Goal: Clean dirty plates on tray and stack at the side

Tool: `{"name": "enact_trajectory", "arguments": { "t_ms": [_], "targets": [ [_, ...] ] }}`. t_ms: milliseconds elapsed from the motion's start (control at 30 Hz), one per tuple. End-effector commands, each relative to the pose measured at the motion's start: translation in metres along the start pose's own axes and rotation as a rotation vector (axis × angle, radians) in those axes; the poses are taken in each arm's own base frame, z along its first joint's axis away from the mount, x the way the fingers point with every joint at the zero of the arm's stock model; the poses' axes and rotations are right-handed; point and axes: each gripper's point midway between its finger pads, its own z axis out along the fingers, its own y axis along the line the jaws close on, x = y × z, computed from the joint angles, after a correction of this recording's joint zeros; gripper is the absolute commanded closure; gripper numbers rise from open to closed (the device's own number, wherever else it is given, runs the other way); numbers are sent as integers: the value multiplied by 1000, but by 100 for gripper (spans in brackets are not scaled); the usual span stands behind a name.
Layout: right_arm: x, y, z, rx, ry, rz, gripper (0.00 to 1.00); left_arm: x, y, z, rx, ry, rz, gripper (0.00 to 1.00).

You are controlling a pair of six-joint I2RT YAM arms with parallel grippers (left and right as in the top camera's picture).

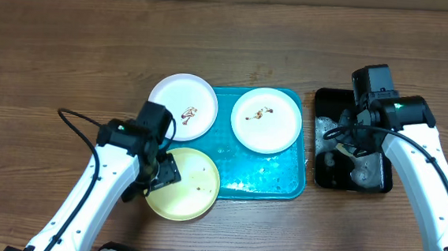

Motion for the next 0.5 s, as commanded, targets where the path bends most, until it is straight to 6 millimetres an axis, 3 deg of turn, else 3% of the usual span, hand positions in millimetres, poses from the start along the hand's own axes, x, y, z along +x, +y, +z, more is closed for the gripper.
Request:
{"name": "enact_trajectory", "arguments": {
  "t_ms": [0, 200, 367, 467],
  "targets": [
    [-6, -2, -4, 4, -19, 8, 96, 9, 4, 15, -1, 32, 14, 19],
    [-6, -1, -4, 1, -18, 8, 96, 9, 2, 34, 16, 21, -17, 26],
    [-6, -1, -4, 1, -18, 8, 96, 12, -5, 46, 64, 31, -24, 41],
    [-6, -1, -4, 1, -18, 8, 96, 16, -3, 52, 61, 43, -35, 41]
  ]
}}
